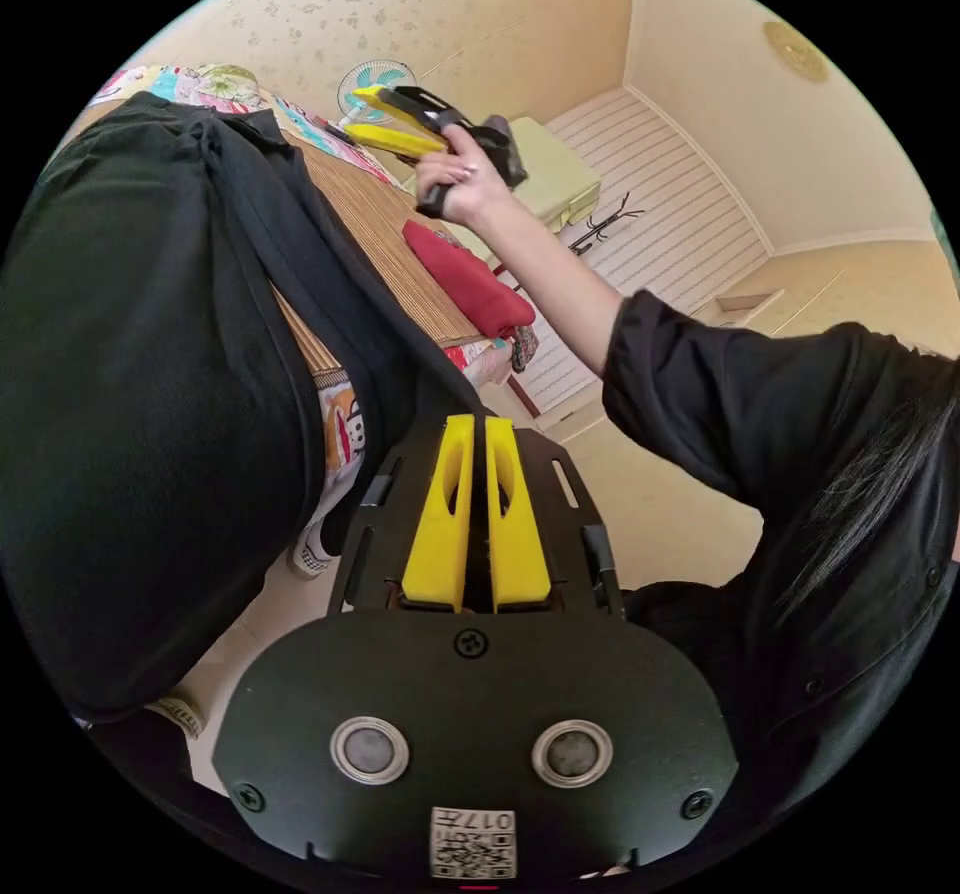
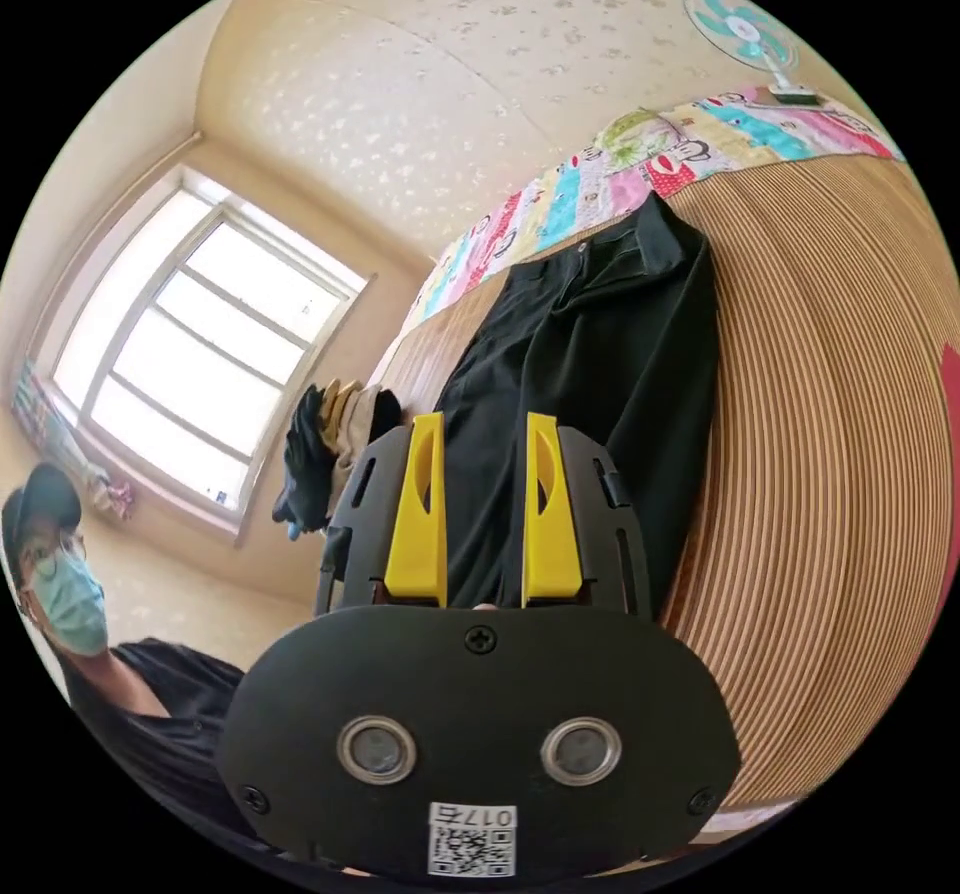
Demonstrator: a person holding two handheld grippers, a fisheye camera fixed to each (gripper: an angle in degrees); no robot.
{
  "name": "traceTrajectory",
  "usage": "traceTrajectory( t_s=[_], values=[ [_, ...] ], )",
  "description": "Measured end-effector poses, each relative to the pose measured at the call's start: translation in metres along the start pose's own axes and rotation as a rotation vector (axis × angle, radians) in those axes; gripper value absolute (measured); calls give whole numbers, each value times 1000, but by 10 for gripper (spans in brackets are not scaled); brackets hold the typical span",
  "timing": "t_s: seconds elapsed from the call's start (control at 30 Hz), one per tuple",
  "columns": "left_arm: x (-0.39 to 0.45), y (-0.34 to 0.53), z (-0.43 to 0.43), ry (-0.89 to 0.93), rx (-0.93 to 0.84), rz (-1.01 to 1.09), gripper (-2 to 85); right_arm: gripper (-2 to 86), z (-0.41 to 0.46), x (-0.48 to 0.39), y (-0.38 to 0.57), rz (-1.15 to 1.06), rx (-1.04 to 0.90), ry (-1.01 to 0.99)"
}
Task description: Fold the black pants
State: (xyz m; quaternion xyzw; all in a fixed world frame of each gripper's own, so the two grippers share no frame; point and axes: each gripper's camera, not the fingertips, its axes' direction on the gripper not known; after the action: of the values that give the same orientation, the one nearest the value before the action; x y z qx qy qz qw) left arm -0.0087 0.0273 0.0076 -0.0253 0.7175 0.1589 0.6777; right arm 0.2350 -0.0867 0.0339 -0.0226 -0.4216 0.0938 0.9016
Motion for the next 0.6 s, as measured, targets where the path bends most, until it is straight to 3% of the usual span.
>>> traceTrajectory(
  t_s=[0.1, 0.3, 0.4, 0.47, 0.6],
  values=[
    [-3, -3, -8, 4, -11, 34, -6, 117, 51, 54, -62, 164, 28, 88],
    [-5, -8, -11, 64, -12, 16, -5, 106, 110, 133, -107, 480, 200, 48],
    [-4, -8, -12, 70, -13, 17, -5, 96, 133, 134, -125, 404, 304, -70],
    [-5, -8, -13, 81, -10, 12, -5, 98, 155, 123, -145, 312, 267, -82],
    [-12, -5, -15, 118, -1, -18, -5, 121, 229, 97, -180, 114, -41, -170]
  ],
)
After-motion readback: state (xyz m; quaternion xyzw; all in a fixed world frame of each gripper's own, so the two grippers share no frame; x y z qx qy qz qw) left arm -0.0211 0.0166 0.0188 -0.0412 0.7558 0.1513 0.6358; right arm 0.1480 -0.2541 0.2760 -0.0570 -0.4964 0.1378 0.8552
